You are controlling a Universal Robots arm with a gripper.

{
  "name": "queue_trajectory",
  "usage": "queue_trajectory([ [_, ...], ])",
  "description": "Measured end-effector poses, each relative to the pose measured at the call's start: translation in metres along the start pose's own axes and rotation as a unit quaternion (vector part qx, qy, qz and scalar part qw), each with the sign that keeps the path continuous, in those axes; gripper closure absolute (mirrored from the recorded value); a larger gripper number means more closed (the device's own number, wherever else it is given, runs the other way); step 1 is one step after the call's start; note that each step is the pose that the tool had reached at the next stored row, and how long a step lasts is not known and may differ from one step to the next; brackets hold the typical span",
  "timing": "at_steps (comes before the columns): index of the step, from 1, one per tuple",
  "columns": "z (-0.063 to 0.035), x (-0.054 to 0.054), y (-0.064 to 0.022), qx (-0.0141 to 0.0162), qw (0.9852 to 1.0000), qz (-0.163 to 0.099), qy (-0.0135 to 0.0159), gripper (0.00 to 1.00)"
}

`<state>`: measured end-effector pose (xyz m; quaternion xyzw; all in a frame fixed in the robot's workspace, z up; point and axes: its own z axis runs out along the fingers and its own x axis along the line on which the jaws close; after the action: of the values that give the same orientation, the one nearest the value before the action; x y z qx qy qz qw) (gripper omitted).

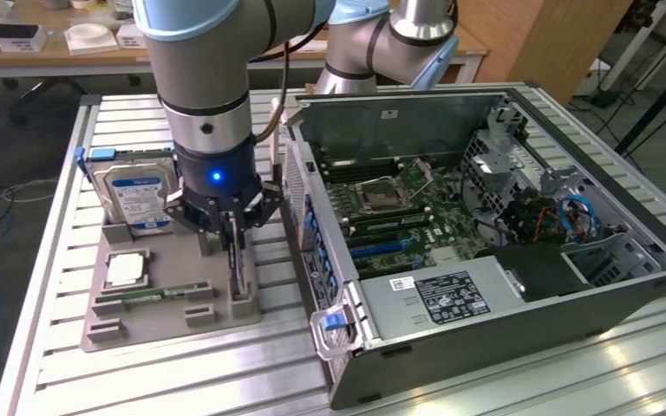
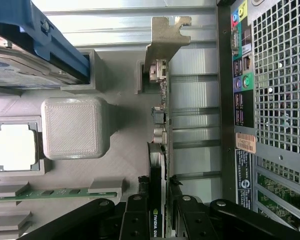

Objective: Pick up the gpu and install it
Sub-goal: 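Pick up the gpu and move the gpu toward the slot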

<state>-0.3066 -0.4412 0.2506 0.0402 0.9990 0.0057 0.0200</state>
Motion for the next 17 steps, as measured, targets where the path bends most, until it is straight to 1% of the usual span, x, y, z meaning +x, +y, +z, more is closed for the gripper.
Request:
queue_trajectory([
  [11,-0.0010,0.000,-0.0001,0.0002,1.0000,0.000,0.0002,0.74],
  [14,-0.0069,0.000,0.0001,0.0001,1.0000,0.000,0.0001,0.74],
  [17,-0.0165,-0.001,0.0002,0.0000,1.0000,0.000,0.0000,0.74],
])
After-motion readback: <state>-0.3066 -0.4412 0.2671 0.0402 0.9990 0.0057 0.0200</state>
